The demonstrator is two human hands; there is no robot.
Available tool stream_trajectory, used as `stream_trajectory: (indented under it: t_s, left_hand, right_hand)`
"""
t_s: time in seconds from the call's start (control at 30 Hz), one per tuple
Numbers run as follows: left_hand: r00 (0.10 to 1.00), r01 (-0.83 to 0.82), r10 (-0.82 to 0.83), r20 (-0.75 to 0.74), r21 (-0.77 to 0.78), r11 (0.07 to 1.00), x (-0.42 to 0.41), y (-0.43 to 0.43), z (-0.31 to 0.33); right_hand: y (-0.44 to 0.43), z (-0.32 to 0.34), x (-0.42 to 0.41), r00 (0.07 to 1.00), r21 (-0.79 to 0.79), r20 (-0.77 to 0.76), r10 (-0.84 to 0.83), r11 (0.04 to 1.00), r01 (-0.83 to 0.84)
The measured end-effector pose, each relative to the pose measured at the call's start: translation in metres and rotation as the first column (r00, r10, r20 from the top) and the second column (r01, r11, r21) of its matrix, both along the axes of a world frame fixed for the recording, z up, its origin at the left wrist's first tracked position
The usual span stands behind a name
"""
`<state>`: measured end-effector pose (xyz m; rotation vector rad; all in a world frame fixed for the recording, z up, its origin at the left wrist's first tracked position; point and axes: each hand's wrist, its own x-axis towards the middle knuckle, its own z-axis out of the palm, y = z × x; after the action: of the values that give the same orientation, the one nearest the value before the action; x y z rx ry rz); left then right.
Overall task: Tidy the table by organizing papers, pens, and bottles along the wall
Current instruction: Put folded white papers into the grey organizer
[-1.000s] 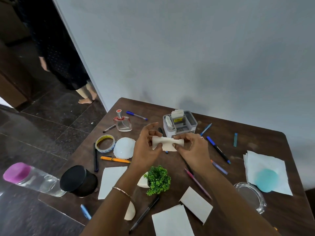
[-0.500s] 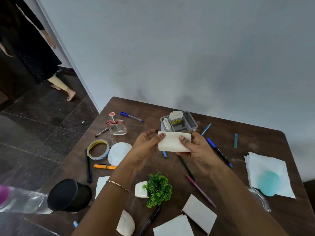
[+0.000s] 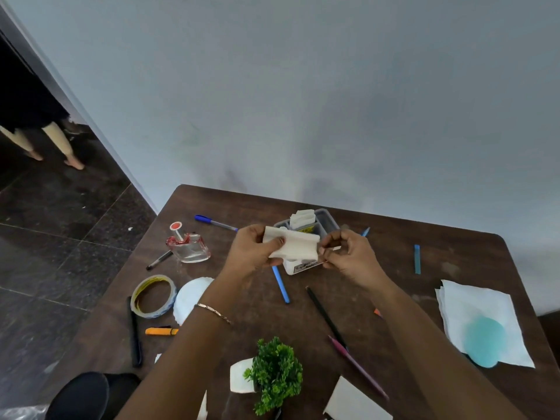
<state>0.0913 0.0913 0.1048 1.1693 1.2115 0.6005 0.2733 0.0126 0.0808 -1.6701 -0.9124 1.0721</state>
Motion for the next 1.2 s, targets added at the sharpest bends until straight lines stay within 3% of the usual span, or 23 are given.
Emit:
stream_trajectory:
  t_s: [0.1,0.2,0.47,0.7,0.87,1.03,1.13,1.2]
  left_hand:
    - [0.997,-0.072,0.075,-0.029,0.103,0.992,0.004,0.023,0.007]
    - [0.992,-0.082,0.098,-0.085,0.177,0.981,0.010,0.037,0.009]
    - [0.977,0.034,0.015,-0.213,0.227,0.973,0.063,0.053,-0.006]
    - [0.918,0.204,-0.045,-0.394,0.373,0.905,0.106,0.054,-0.003]
    - [0.902,0.294,-0.086,-0.423,0.458,0.839,0.119,0.051,0.004]
    - [0.932,0.302,-0.178,-0.315,0.408,0.862,0.126,0.046,0.011]
    - [0.967,0.253,-0.245,-0.062,0.264,0.931,0.122,0.046,0.015]
    - [0.978,0.185,-0.201,0.056,0.214,0.959,0.116,0.048,0.016]
  right_hand:
    - [0.016,-0.014,0.020,0.962,0.023,0.269,-0.051,0.999,0.047]
    - [0.028,-0.026,0.035,0.903,0.040,0.416,-0.107,0.994,0.099]
    - [0.045,-0.043,0.044,0.847,0.016,0.523,-0.092,0.995,0.099]
    - [0.048,-0.035,0.044,0.809,0.046,0.580,0.101,0.987,-0.157]
    - [0.048,-0.029,0.043,0.805,0.064,0.588,0.081,0.987,-0.146]
    - [0.049,-0.023,0.035,0.837,0.135,0.546,-0.043,0.990,-0.037]
    - [0.051,-0.023,0.038,0.816,0.212,0.558,-0.149,0.977,0.033]
    - [0.052,-0.024,0.042,0.823,0.198,0.536,-0.188,0.976,0.093]
